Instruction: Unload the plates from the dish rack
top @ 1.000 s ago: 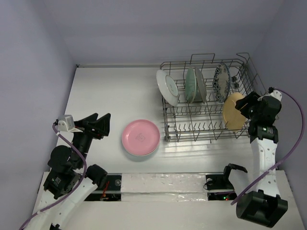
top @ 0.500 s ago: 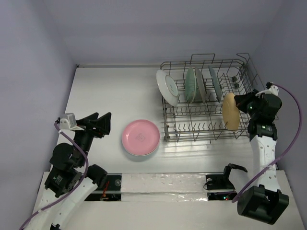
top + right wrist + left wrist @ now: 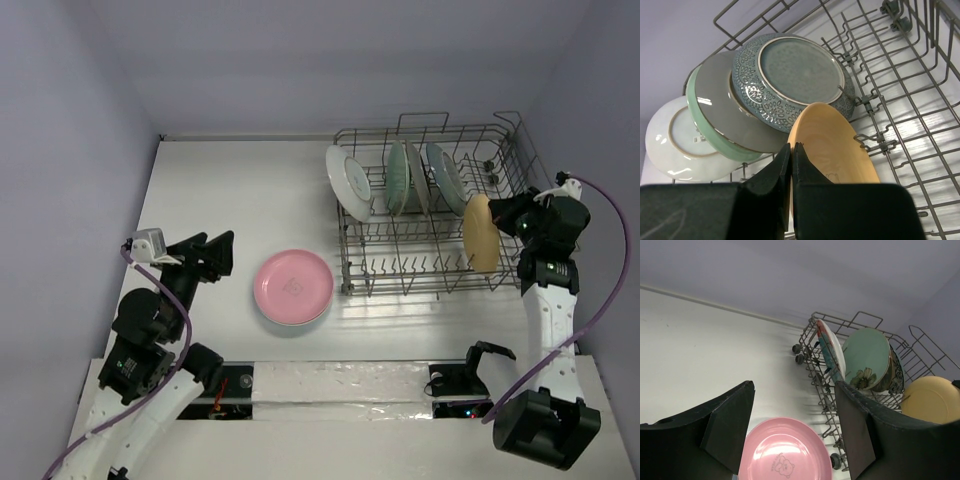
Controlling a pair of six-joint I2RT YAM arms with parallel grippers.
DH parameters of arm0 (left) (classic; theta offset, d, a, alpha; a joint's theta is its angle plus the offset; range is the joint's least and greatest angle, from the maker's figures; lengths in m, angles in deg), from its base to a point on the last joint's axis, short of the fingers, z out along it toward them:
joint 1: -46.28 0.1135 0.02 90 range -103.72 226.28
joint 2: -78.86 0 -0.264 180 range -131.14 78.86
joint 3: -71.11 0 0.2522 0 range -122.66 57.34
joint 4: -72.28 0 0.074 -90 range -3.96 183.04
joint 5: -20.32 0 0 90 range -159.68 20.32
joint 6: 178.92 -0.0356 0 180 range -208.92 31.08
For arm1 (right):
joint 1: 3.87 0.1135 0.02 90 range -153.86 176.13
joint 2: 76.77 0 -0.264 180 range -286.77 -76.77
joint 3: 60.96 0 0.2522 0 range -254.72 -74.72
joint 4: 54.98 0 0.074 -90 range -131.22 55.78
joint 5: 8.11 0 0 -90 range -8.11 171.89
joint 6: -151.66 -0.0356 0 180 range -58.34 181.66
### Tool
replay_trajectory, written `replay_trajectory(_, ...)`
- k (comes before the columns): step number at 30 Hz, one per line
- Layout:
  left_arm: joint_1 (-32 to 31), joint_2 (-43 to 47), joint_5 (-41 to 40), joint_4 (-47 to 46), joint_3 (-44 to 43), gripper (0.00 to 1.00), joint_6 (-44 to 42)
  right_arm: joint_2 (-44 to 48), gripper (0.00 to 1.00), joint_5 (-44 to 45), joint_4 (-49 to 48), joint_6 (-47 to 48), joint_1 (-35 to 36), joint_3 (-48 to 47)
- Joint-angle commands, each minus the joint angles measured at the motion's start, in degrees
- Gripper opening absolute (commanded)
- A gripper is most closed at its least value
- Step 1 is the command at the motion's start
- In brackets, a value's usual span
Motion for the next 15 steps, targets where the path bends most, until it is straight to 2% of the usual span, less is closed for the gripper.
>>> replay_trajectory(1, 1.14, -1.01, 0.93, -2.65, -0.97, 0.62, -0.32, 4.00, 0.00, -6.56, -5.33, -3.07, -0.21, -6.38)
replay_trajectory(5, 2.20, -1.54, 2.16, -2.92, -0.97, 0.62, -0.32, 5.15, 0.00, -8.93, -4.11, -3.69, -0.21, -9.98)
replay_trajectory(10, 3.26, -1.80, 3.40, -3.36, -0.79, 0.62, -0.41, 4.10, 0.00, -7.54, -2.27, -2.38, -0.21, -11.48)
replay_trajectory(13, 3.78, -1.80, 3.66, -3.45, -0.79, 0.62, -0.49, 3.74, 0.00, -6.40, -2.43, -2.20, -0.21, -8.33)
replay_trajectory(15, 3.78, -1.98, 3.75, -3.45, -0.79, 0.62, -0.49, 4.70, 0.00, -7.18, -5.85, -3.33, -0.21, -4.74)
